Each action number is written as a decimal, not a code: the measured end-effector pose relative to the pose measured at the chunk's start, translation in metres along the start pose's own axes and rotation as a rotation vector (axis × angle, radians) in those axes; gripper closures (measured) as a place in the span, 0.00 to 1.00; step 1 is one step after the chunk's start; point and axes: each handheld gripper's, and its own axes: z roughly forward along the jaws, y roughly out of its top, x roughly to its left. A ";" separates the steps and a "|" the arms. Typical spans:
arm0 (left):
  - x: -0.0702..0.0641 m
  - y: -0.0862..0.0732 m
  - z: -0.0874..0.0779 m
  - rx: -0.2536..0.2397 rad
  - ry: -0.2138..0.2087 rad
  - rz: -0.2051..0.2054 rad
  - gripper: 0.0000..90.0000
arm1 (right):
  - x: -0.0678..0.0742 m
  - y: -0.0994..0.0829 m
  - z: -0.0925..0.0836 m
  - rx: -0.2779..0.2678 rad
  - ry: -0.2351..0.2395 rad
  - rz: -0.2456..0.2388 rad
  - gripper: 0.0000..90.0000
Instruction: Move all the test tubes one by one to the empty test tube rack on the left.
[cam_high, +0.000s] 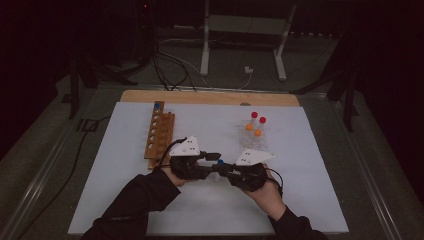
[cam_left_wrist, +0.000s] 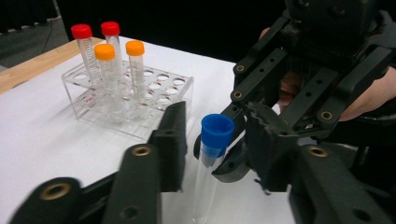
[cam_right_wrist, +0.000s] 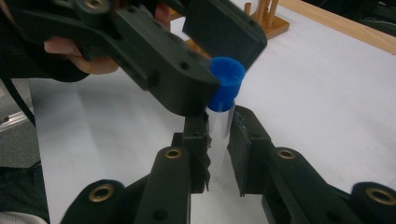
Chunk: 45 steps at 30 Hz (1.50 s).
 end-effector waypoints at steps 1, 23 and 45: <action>0.000 0.000 0.001 0.003 0.002 0.004 0.71 | 0.000 0.000 0.000 0.000 0.001 0.001 0.86; 0.012 0.008 -0.014 -0.007 0.041 0.026 0.86 | -0.003 0.002 -0.010 -0.050 -0.026 0.012 0.59; 0.057 0.033 -0.064 -0.052 0.231 0.007 0.86 | -0.008 0.006 -0.021 -0.111 0.009 0.056 0.04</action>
